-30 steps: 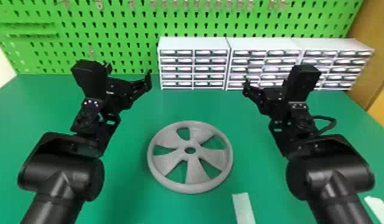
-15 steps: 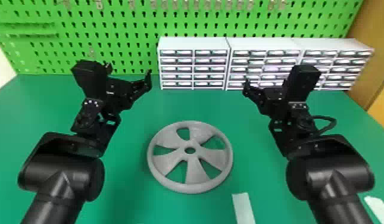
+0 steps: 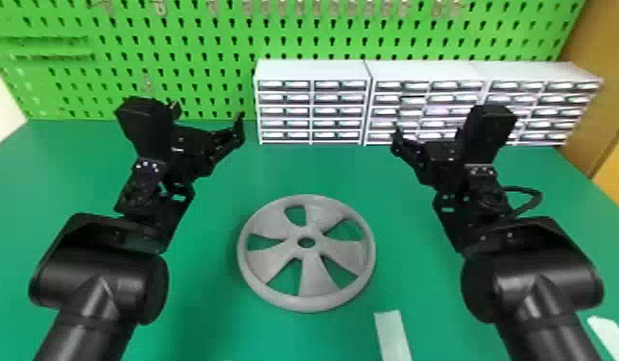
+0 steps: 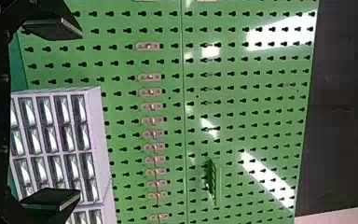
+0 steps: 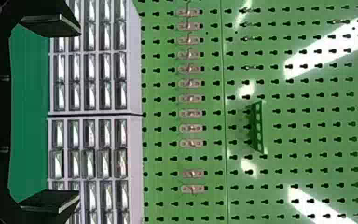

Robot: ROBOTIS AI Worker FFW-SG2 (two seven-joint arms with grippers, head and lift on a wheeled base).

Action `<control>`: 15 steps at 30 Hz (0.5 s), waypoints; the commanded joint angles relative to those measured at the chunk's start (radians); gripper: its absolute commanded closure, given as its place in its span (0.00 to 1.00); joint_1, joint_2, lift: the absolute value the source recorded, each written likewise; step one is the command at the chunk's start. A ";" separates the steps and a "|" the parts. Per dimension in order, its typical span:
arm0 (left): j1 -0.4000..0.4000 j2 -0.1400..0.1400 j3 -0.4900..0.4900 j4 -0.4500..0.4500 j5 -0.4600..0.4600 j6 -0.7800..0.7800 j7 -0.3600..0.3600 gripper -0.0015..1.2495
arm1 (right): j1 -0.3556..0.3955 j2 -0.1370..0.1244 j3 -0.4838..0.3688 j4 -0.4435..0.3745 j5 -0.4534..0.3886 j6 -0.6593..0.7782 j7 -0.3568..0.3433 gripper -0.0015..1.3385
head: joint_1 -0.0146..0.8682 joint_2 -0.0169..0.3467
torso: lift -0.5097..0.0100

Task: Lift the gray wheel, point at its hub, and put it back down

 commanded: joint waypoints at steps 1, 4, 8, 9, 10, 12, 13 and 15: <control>0.002 0.000 0.001 0.001 -0.001 0.002 0.000 0.08 | 0.000 -0.003 0.003 0.000 0.000 0.000 0.000 0.06 | 0.80 0.18 | 0.81; 0.002 -0.002 0.001 -0.001 -0.001 0.003 0.000 0.08 | 0.000 -0.001 0.001 0.000 0.000 0.000 0.000 0.06 | 0.80 0.18 | 0.81; 0.000 -0.002 0.001 -0.001 -0.001 0.003 0.000 0.08 | -0.003 -0.001 0.003 0.000 0.000 0.000 0.000 0.06 | 0.80 0.18 | 0.81; 0.000 -0.002 0.001 0.001 -0.001 0.003 0.000 0.08 | -0.002 0.000 0.004 0.000 0.000 0.000 0.000 0.06 | 0.80 0.18 | 0.81; 0.002 -0.002 0.001 0.001 -0.001 0.003 0.000 0.08 | -0.003 0.000 0.004 0.002 0.000 0.000 0.000 0.06 | 0.80 0.18 | 0.81; 0.000 -0.002 0.001 0.001 -0.001 0.003 0.000 0.08 | -0.003 0.000 0.004 0.002 0.000 0.000 0.000 0.06 | 0.80 0.18 | 0.81; 0.000 -0.002 0.001 0.001 -0.001 0.003 0.000 0.08 | -0.003 0.000 0.004 0.003 0.000 0.000 0.000 0.06 | 0.80 0.18 | 0.81; 0.000 -0.002 0.001 0.001 -0.001 0.003 0.000 0.08 | -0.003 0.000 0.004 0.003 0.000 0.000 0.000 0.06 | 0.80 0.18 | 0.81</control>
